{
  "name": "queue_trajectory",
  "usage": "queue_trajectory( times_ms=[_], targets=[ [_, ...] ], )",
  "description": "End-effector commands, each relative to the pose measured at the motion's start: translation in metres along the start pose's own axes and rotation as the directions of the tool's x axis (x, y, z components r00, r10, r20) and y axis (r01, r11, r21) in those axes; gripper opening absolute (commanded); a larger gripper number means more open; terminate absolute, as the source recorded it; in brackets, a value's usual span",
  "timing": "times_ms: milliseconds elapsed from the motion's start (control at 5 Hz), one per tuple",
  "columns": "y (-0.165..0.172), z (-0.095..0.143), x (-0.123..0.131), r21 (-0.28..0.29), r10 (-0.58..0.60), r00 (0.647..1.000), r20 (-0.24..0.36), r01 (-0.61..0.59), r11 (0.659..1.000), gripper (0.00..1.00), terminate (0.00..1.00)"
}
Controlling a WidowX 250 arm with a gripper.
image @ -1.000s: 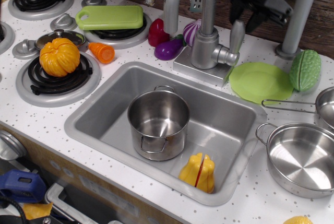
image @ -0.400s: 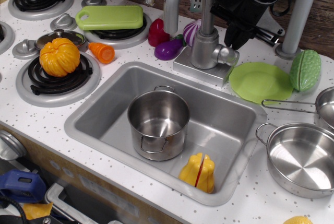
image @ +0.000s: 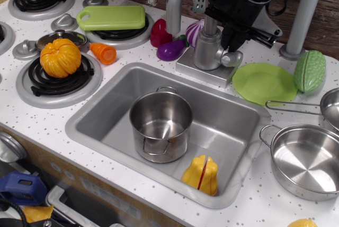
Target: Turn lever vertical to front
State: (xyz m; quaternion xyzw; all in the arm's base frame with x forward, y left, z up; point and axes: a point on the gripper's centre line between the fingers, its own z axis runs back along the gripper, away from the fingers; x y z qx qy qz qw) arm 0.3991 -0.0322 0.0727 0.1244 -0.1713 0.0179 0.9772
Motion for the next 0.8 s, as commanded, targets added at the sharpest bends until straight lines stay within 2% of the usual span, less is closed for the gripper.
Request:
queue_trajectory(
  times_ms=[0, 400, 600],
  targets=[
    [0.003, 0.017, 0.013, -0.035, 0.029, 0.998, 0.062, -0.027, 0.999, 0.0, 0.0],
    [0.003, 0.006, 0.006, -0.077, 0.021, 0.997, 0.078, -0.015, 0.997, 0.0, 0.0],
    [0.0, 0.006, -0.001, -0.061, 0.032, 0.997, 0.07, -0.028, 0.998, 0.0, 1.0]
  ],
)
